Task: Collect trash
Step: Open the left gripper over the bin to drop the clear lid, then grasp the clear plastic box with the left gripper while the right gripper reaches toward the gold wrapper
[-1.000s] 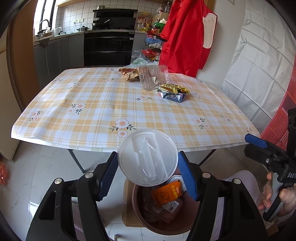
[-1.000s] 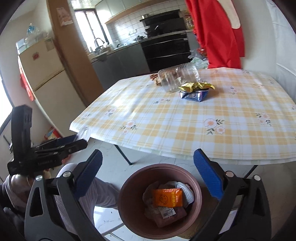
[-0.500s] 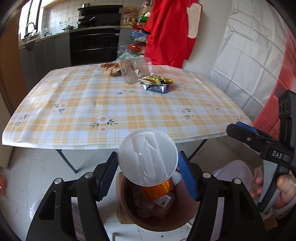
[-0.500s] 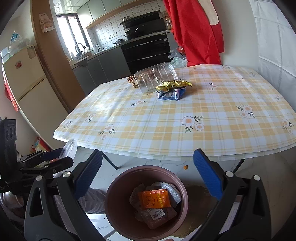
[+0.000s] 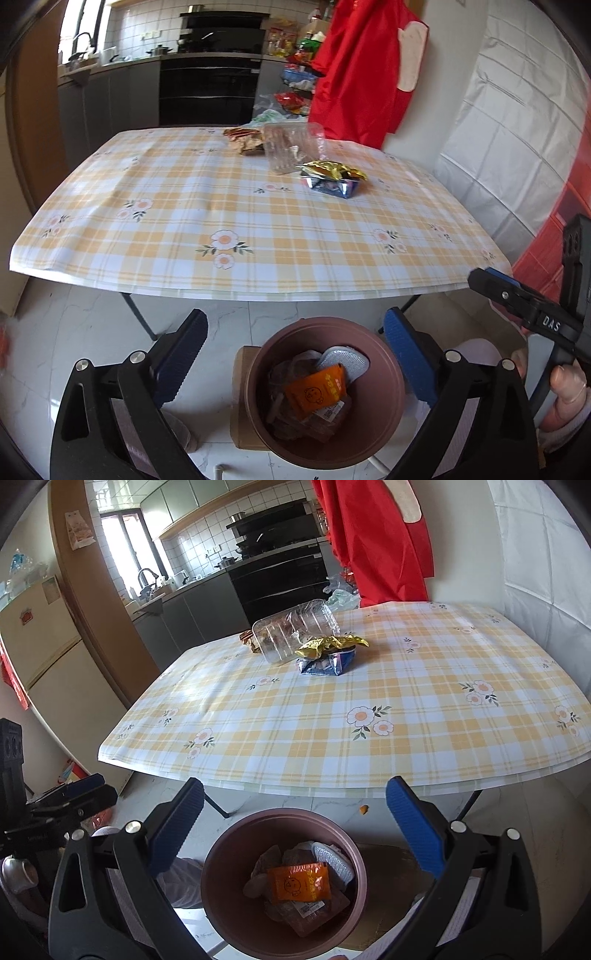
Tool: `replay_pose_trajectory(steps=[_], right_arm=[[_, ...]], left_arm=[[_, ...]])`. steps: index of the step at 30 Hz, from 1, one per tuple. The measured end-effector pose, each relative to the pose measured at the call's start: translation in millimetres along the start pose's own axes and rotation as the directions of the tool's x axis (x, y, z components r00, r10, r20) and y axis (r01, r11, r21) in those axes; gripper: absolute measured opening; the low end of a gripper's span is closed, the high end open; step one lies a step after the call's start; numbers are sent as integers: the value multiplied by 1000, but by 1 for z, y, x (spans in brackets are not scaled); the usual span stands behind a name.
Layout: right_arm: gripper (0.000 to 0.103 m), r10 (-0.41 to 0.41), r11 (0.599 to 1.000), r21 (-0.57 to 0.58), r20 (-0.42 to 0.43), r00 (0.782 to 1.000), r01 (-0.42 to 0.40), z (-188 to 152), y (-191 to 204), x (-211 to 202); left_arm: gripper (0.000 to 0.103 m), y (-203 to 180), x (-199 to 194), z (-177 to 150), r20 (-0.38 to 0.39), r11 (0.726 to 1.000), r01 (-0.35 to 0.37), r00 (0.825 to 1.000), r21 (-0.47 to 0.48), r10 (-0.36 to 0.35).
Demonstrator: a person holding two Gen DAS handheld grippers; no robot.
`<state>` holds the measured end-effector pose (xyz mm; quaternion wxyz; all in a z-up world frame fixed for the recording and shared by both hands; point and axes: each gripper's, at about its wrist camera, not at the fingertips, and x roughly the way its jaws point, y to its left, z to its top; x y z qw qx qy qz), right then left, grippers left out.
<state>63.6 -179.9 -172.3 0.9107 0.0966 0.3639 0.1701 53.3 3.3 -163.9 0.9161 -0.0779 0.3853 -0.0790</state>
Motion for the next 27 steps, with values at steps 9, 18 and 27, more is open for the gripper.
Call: replay_pose_trajectory(steps=[9, 18, 27], right_arm=[[97, -5, 1000, -7, -13, 1000, 4, -1, 1, 5], [97, -48, 996, -75, -16, 999, 46, 15, -6, 12], [97, -41, 996, -84, -6, 999, 40, 49, -22, 30]], left_arm=[[95, 12, 5, -1, -11, 999, -43, 999, -33, 43], [95, 23, 13, 9, -4, 996, -84, 996, -35, 84], [95, 36, 33, 34, 7, 993, -113, 994, -23, 113]])
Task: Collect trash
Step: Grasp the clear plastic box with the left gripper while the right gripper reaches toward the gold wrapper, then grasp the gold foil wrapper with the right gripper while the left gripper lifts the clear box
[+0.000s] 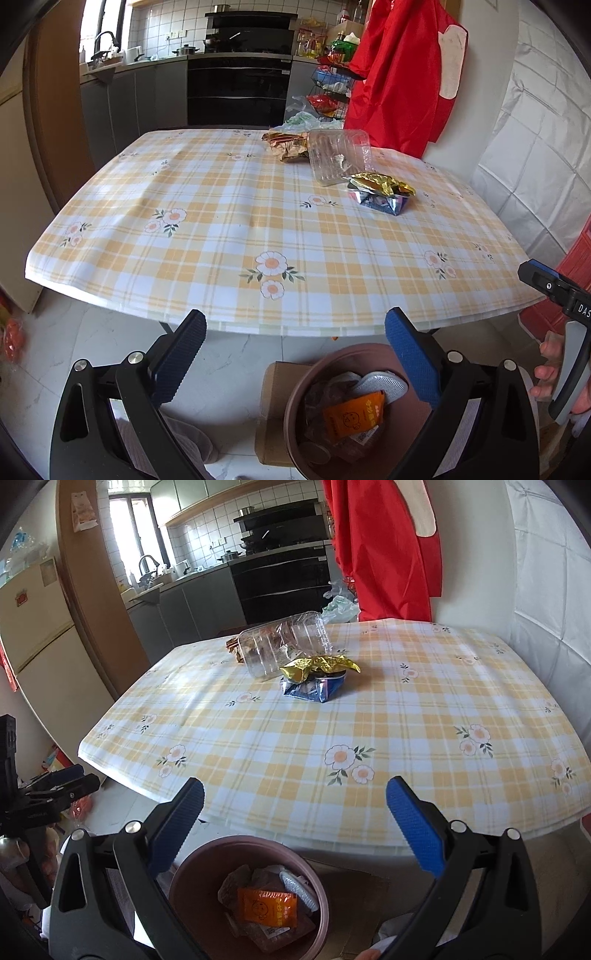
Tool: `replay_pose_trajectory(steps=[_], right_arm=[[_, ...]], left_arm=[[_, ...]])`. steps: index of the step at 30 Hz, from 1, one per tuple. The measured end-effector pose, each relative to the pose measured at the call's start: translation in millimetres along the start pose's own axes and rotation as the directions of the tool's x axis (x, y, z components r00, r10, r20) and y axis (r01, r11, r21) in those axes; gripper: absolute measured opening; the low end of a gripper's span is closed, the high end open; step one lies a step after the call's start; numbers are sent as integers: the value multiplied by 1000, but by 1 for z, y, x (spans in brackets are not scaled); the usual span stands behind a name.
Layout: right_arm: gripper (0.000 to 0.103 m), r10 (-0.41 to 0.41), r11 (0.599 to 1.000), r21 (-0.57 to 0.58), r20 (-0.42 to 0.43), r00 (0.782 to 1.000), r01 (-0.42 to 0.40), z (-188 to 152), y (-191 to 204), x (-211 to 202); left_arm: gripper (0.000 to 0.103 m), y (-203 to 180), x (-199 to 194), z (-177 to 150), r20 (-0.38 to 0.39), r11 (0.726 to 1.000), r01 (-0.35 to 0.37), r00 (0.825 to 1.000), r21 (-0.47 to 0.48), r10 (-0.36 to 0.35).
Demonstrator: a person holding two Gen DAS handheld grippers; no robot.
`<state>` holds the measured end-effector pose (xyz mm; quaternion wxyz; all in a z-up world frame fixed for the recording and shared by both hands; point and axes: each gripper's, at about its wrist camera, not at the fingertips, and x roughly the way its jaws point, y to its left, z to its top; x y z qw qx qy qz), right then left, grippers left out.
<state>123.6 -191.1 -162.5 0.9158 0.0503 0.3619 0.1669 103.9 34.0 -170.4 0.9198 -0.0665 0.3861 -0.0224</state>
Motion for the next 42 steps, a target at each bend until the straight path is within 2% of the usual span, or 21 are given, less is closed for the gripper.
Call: replay_pose_trajectory(steps=[2, 5, 8, 11, 15, 18, 21, 24, 26, 31, 32, 34, 36, 37, 39, 42], right_arm=[[97, -10, 1000, -3, -13, 1000, 10, 6, -4, 9], [97, 31, 999, 13, -52, 998, -30, 14, -10, 27], [97, -31, 1000, -6, -73, 997, 31, 23, -16, 47], [97, -52, 999, -13, -90, 995, 51, 32, -23, 70], [97, -41, 999, 27, -114, 993, 44, 48, -38, 100], [97, -44, 998, 44, -110, 993, 50, 61, -48, 118], [97, -32, 997, 70, -123, 992, 41, 74, -58, 136], [97, -27, 997, 74, -143, 989, 38, 87, -67, 157], [97, -35, 997, 62, -154, 988, 45, 96, -70, 170], [97, -37, 999, 10, -137, 990, 39, 120, -64, 187], [97, -45, 999, -25, -133, 990, 42, 124, -60, 190], [97, -83, 988, -139, -132, 988, 64, 130, -47, 200], [97, -115, 965, -251, -149, 982, 74, 131, -34, 211], [97, -126, 954, -289, -159, 979, 75, 131, -29, 215], [97, -155, 922, -379, -178, 972, 78, 128, -18, 227], [97, -225, 843, -528, -175, 958, 102, 120, 2, 245]], left_arm=[[95, 2, 9, 10, 1, 1000, -2, 1000, 6, 2], [95, 3, 25, 29, 10, 1000, 6, 1000, 19, -6], [95, 3, 49, 59, 28, 999, 20, 999, 50, -21], [91, 1, 78, 94, 51, 996, 50, 997, 70, -53], [85, -11, 138, 144, 48, 992, 70, 996, 107, -75], [85, -18, 187, 173, 39, 990, 34, 998, 134, -39], [84, -19, 228, 195, 35, 992, 25, 999, 123, -29], [79, -18, 254, 206, 57, 995, 12, 998, 102, -18], [79, -16, 269, 210, 66, 997, 36, 997, 73, -41], [78, -17, 290, 213, 61, 997, 35, 997, 64, -39], [74, -17, 292, 213, 57, 997, 39, 997, 65, -42], [58, -17, 296, 213, 44, 997, 36, 998, 61, -39], [22, -14, 297, 211, 30, 999, 18, 999, 46, -19], [16, -11, 295, 209, 33, 999, 18, 999, 35, -19], [13, -5, 286, 205, 44, 1000, 8, 999, 26, -9], [11, 2, 270, 200, 66, 1000, 23, 997, 19, -24]])
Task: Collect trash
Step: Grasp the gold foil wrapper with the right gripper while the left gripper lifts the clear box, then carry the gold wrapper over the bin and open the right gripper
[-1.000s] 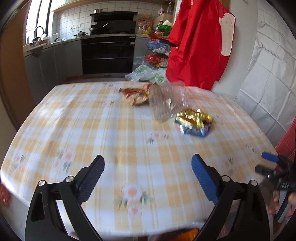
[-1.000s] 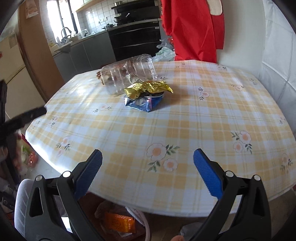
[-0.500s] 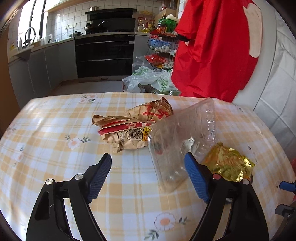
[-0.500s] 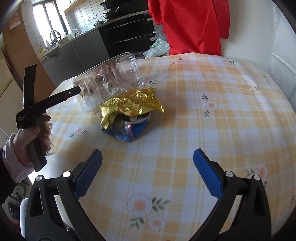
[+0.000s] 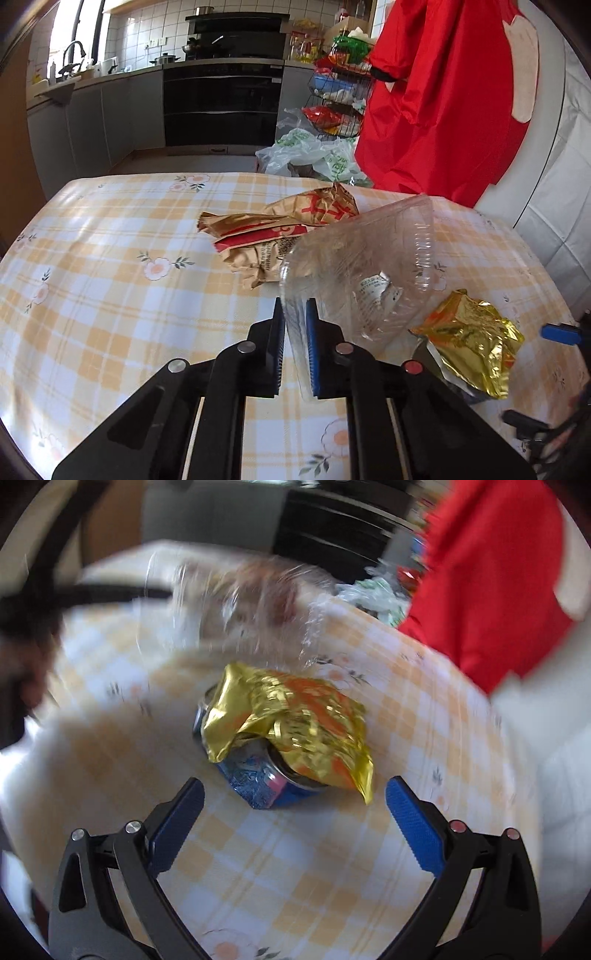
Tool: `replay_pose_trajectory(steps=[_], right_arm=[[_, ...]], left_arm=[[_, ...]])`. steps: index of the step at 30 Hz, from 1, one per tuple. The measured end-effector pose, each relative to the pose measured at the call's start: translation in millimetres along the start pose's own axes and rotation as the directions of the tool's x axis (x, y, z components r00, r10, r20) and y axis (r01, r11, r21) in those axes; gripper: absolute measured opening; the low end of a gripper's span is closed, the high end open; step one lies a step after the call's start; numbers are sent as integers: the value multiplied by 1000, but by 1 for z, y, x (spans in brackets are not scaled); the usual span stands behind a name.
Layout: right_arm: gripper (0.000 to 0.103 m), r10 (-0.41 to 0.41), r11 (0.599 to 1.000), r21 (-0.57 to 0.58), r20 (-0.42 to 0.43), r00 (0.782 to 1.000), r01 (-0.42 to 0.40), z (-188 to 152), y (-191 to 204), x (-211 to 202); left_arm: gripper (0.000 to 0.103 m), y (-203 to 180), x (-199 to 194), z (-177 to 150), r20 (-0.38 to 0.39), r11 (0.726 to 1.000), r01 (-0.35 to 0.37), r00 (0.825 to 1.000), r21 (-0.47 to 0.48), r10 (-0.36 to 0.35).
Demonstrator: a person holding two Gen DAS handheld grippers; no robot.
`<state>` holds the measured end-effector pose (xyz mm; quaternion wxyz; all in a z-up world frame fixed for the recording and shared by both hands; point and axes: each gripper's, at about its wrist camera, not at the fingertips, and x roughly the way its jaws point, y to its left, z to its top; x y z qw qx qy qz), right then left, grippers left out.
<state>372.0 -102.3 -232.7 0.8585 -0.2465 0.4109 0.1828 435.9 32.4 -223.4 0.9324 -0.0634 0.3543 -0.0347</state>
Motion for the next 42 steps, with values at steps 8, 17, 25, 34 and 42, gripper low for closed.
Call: replay_pose_trajectory(steps=[8, 17, 25, 34, 42], right_arm=[[97, -72, 979, -196, -37, 997, 63, 33, 22, 37], [70, 44, 984, -165, -116, 992, -63, 45, 11, 38], [53, 127, 989, -61, -73, 989, -132, 23, 12, -8], [50, 152, 985, 71, 35, 988, -154, 10, -1, -71], [50, 167, 970, 153, 160, 973, -191, -8, 2, -138]], left_arm=[[9, 26, -56, -12, 44, 999, 18, 999, -32, -17], [9, 46, -117, -33, 117, 998, 51, 992, -42, -46], [9, 59, -159, -61, 134, 995, 26, 991, -97, -13], [9, 62, -215, -88, 158, 987, 9, 987, -160, 17], [9, 58, -265, -111, 171, 982, -18, 984, -186, 51]])
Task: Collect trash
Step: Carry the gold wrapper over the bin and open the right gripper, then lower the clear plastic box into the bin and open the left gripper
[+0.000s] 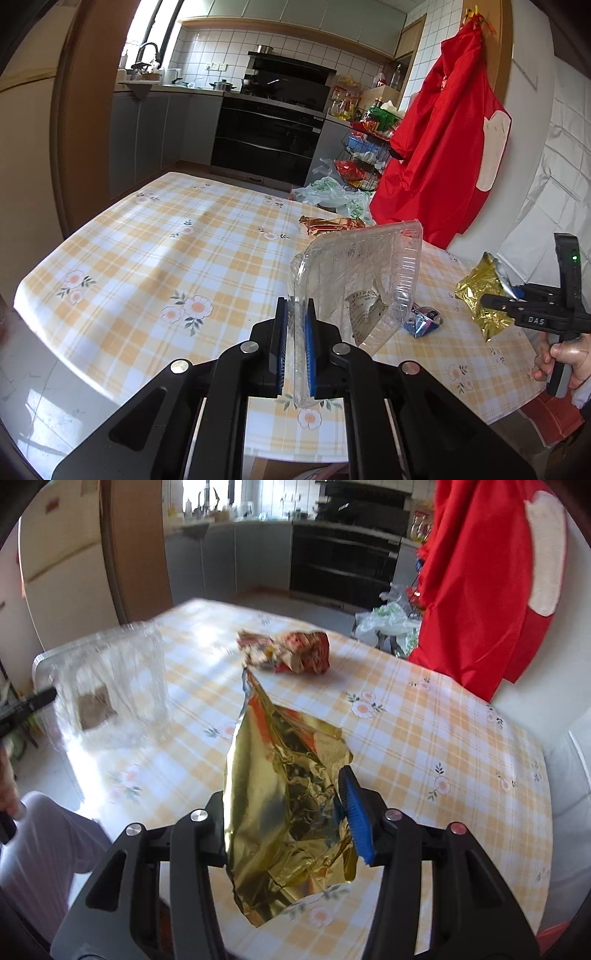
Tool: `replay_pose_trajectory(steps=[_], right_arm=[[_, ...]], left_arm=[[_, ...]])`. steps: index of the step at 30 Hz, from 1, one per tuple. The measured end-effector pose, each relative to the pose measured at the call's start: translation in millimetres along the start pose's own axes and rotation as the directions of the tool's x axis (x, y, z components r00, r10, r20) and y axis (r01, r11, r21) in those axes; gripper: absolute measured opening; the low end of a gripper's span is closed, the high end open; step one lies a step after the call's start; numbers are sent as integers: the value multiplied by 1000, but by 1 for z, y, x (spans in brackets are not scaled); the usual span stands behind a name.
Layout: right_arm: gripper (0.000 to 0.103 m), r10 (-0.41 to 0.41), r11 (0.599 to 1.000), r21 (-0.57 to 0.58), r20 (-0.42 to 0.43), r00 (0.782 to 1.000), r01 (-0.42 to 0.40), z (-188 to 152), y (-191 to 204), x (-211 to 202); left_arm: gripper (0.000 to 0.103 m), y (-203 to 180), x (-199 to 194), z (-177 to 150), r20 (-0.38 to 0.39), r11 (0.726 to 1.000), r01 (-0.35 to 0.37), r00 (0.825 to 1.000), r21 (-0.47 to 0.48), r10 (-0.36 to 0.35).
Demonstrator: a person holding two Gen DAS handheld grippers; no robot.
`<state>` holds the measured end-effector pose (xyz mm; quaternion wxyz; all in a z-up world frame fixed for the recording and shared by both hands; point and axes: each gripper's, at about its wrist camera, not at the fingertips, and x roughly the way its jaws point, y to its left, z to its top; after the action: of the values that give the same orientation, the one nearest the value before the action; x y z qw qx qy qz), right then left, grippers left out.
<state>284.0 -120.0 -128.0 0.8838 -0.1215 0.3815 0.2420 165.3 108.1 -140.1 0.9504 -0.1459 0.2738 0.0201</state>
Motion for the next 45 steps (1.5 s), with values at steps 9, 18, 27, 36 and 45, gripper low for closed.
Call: replay_pose_trajectory(steps=[9, 18, 27, 36, 45], right_arm=[[50, 82, 992, 84, 148, 986, -95, -32, 37, -79], [40, 160, 957, 202, 225, 961, -207, -84, 62, -124], [34, 203, 937, 246, 191, 960, -247, -125, 95, -130], [83, 102, 950, 263, 252, 962, -169, -126, 88, -162], [97, 11, 940, 324, 288, 957, -109, -123, 68, -182]], left_arm=[[9, 6, -59, -13, 13, 999, -37, 999, 3, 37], [9, 12, -104, -28, 14, 998, -66, 998, -8, 67], [9, -4, -139, -44, 24, 999, -34, 999, 40, 33], [9, -13, -146, -53, -1, 999, -6, 1000, 45, 6], [9, -40, -131, -65, -89, 992, 90, 993, 91, -82]])
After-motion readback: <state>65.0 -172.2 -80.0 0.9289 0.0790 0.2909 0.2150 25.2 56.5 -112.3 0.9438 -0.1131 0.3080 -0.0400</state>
